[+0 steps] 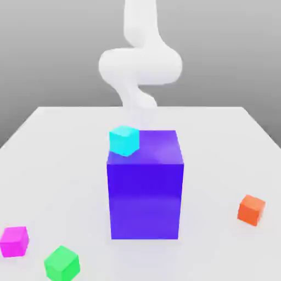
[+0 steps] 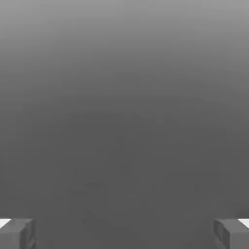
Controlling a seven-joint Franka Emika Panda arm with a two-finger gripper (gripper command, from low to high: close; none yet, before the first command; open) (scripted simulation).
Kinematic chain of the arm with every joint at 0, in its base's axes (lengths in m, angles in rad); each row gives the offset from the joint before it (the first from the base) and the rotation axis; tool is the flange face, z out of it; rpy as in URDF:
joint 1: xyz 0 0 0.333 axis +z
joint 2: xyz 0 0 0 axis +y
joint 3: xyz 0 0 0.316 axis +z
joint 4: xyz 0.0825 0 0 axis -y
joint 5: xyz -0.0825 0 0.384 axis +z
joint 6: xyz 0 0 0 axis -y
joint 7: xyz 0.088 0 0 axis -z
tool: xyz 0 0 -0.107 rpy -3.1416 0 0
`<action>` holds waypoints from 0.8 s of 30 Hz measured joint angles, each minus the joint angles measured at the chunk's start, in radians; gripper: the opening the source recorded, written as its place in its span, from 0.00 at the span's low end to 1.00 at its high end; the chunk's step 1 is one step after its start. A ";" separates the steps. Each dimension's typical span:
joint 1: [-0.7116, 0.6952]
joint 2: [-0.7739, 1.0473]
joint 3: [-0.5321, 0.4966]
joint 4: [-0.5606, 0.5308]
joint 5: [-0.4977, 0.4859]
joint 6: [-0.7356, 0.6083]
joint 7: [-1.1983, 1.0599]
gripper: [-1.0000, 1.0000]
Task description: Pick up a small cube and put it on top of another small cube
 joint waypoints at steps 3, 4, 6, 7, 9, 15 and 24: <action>0.028 0.112 -0.080 -0.007 0.031 0.033 -0.092 0.50; 0.034 0.148 -0.104 -0.009 0.044 0.044 -0.124 0.50; 0.048 0.219 -0.153 -0.013 0.070 0.065 -0.187 0.50; 0.055 0.255 -0.178 -0.015 0.083 0.076 -0.219 0.50; 0.066 0.327 -0.225 -0.020 0.115 0.097 -0.286 0.50; 0.065 0.548 -0.333 -0.031 0.227 0.156 -0.500 0.50; -0.045 0.870 -0.385 -0.050 0.350 0.252 -0.789 0.50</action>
